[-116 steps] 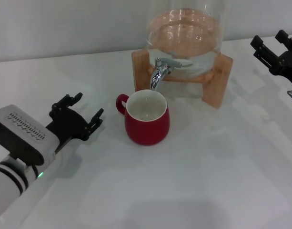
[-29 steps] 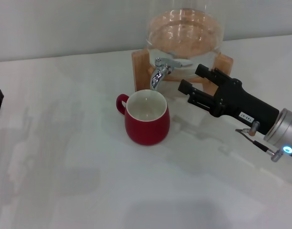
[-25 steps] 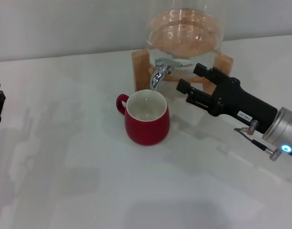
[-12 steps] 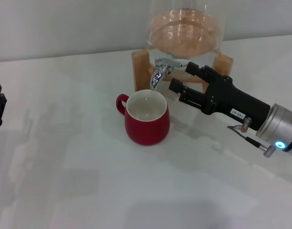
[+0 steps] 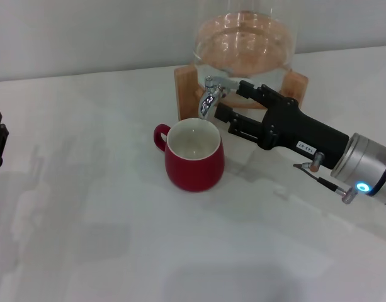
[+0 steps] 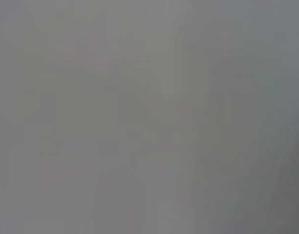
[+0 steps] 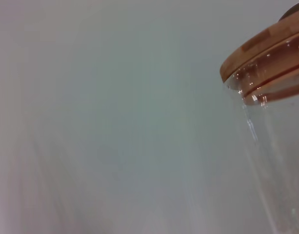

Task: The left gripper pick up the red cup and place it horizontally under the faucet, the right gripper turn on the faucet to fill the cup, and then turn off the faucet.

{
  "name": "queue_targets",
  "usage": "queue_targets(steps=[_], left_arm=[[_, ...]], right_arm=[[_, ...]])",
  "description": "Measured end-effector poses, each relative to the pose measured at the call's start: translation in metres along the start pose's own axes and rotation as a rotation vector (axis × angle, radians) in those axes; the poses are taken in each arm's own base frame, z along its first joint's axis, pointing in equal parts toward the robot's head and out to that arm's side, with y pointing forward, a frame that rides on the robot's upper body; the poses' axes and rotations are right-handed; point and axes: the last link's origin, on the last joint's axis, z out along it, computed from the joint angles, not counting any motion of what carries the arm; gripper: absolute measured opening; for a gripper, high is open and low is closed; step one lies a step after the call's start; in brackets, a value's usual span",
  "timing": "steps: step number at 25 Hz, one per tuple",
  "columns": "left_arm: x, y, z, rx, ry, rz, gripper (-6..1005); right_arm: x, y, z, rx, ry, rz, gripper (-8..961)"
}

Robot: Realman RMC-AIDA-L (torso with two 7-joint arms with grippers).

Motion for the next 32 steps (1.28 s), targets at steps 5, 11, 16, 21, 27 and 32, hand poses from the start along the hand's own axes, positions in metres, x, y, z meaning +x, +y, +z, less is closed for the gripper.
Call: queue_targets(steps=[5, 11, 16, 21, 27, 32], left_arm=[[0.000, 0.000, 0.000, 0.001, -0.001, 0.000, 672], [0.000, 0.000, 0.000, 0.000, 0.000, 0.000, 672], [0.000, 0.000, 0.000, 0.000, 0.000, 0.000, 671], [0.000, 0.000, 0.000, -0.001, 0.000, 0.001, 671], [0.000, -0.001, 0.000, -0.001, -0.001, 0.002, 671], [0.000, -0.001, 0.000, -0.002, -0.001, 0.003, 671]], right_arm=[[0.000, 0.001, 0.001, -0.009, 0.002, 0.006, 851], [0.000, 0.003, 0.003, -0.020, 0.004, 0.007, 852], [0.001, 0.005, 0.005, -0.032, 0.009, 0.006, 852], [0.002, 0.008, 0.007, -0.049, 0.015, 0.007, 851], [0.003, 0.012, 0.010, -0.068, 0.017, 0.010, 850], [0.004, 0.014, 0.011, -0.079, 0.020, 0.018, 850]])
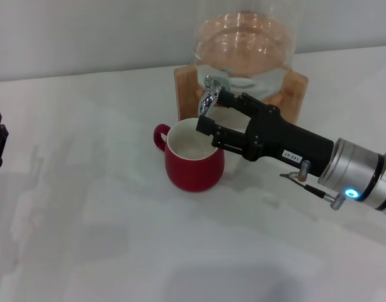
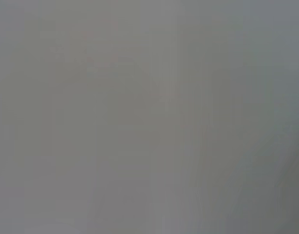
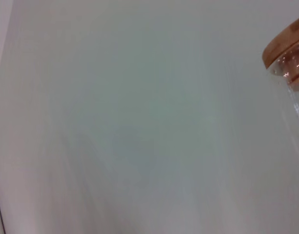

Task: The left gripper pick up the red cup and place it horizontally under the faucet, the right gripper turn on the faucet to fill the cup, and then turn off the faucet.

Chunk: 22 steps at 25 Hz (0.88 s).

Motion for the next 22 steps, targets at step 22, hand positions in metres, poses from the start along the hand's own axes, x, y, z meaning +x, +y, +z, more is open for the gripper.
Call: queue_targets(steps=[22], left_arm=[[-0.002, 0.000, -0.002, -0.007, -0.011, 0.008, 671]], right_arm=[[-0.003, -0.010, -0.029, 0.098, -0.038, 0.001, 851]])
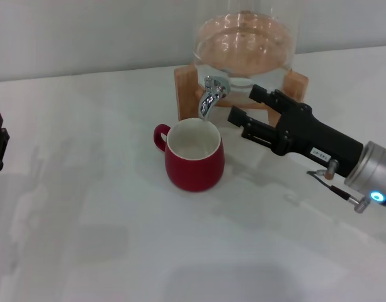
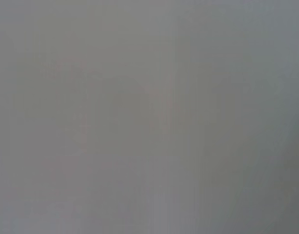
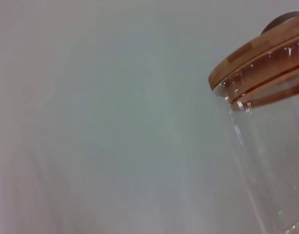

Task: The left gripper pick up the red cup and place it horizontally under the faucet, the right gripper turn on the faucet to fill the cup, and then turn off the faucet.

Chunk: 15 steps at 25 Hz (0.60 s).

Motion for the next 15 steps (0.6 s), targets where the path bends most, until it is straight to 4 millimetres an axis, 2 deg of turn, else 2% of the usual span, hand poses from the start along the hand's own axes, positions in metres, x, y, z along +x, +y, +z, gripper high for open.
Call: queue_targets(steps=[7, 15], left_arm=[[-0.002, -0.003, 0.000, 0.005, -0.008, 0.010, 671], [-0.002, -0.004, 0.000, 0.006, -0.009, 0.016, 671]], right_arm=[[-0.001, 0.007, -0.014, -0.020, -0.037, -0.001, 849], [0.004, 0.022, -0.020, -0.091, -0.031, 0.006, 843]])
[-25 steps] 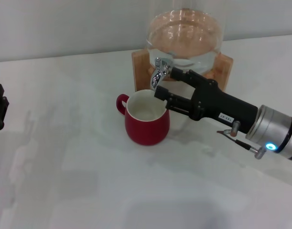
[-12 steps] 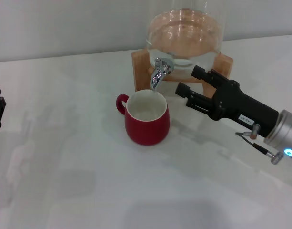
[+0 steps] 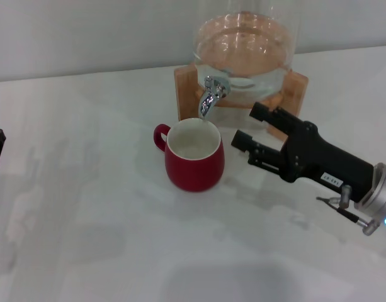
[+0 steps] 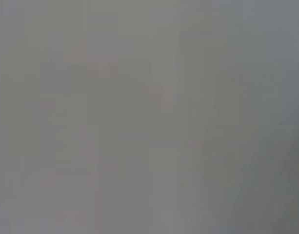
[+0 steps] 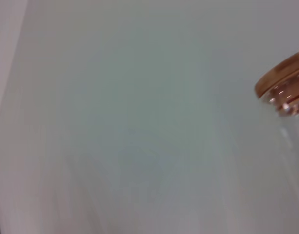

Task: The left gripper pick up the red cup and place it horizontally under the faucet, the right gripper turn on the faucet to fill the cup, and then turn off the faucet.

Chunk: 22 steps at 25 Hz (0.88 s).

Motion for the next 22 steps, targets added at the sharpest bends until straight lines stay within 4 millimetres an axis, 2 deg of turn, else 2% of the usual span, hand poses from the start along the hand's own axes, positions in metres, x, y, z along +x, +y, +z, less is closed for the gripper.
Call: queue_targets(steps=[11, 22], left_arm=[[0.001, 0.000, 0.001, -0.002, 0.003, 0.004, 671], [0.001, 0.001, 0.002, -0.004, 0.005, 0.002, 671]], right_arm=[[0.006, 0.011, 0.011, -0.081, 0.037, 0.014, 836], [0.009, 0.011, 0.030, -0.093, 0.075, 0.001, 837]])
